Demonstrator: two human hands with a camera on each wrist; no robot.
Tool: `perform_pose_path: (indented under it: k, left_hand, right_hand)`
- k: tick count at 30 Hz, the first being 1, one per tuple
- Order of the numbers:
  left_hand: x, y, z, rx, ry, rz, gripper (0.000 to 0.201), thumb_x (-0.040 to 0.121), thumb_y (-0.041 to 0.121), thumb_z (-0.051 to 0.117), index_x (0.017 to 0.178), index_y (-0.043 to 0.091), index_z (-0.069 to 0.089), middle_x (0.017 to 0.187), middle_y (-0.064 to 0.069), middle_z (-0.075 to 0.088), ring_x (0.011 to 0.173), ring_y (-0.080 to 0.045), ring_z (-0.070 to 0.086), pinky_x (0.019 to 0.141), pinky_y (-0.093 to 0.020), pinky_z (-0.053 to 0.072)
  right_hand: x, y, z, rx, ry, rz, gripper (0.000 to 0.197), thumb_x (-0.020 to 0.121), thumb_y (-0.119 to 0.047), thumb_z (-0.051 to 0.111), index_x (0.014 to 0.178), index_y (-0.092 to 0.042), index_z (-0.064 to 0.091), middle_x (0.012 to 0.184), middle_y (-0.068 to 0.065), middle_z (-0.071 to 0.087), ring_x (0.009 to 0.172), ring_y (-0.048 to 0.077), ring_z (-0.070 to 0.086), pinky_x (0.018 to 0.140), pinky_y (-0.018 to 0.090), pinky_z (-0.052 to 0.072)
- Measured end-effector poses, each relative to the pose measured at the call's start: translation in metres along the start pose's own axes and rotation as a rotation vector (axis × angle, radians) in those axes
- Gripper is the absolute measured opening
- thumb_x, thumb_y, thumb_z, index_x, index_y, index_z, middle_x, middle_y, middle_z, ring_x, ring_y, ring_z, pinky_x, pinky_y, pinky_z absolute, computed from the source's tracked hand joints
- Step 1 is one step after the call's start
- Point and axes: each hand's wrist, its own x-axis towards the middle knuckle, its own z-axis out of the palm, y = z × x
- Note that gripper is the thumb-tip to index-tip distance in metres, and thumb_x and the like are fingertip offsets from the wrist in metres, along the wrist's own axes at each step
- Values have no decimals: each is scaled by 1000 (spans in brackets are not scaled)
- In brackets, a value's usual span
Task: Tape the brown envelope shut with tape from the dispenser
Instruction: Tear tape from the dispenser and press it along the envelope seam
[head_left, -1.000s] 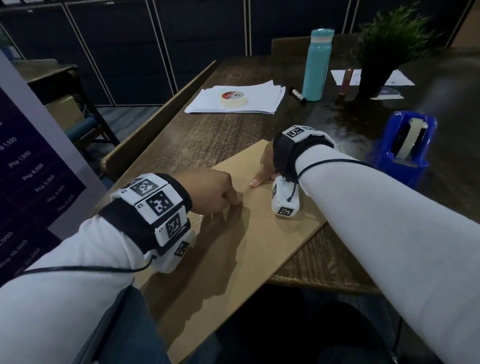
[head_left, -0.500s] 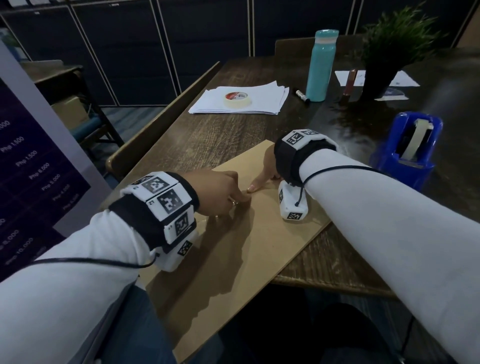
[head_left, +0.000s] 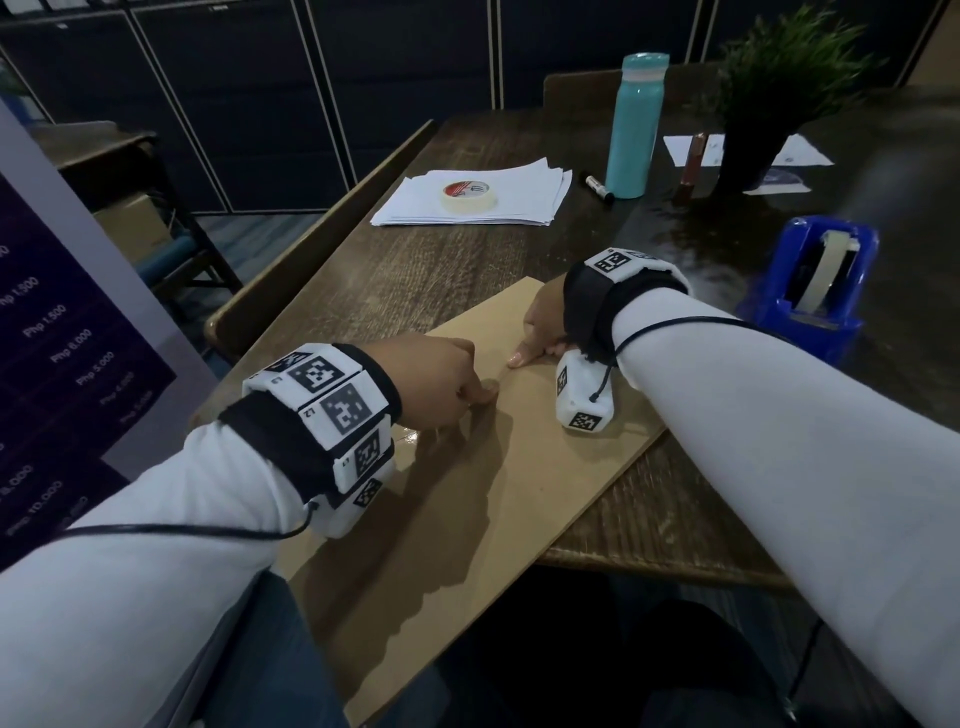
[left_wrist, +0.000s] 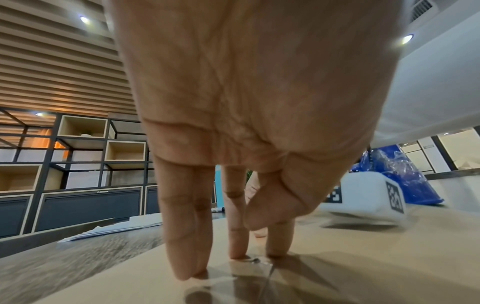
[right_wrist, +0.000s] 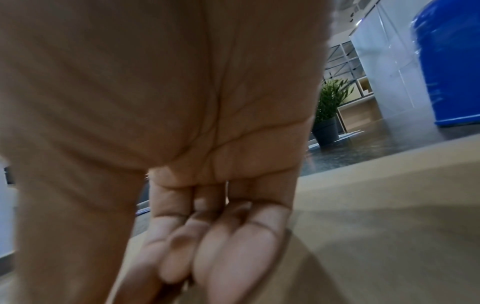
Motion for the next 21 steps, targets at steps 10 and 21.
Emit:
perform_pose_path:
  k: [10,21]
  left_hand:
    - [-1,4,-2,48,5,9,42,98,21,40,130,45,52,122,2,47,103,-23,55,86,-38,51]
    - [-2,0,4,69,34,12,45,98,24,34,135,49,44,123,4,46,100,-27,58,83,-41,52]
  right_hand:
    - [-1,-24,1,-73,78,99,80,38,-87,63,74,-16,60,80,2,66,88,24,64,95,40,49]
    - [-21,-14,2,27,5,52,49,79,-61,63,75,-13,51,73,1,55,76,20,51,88,35,45]
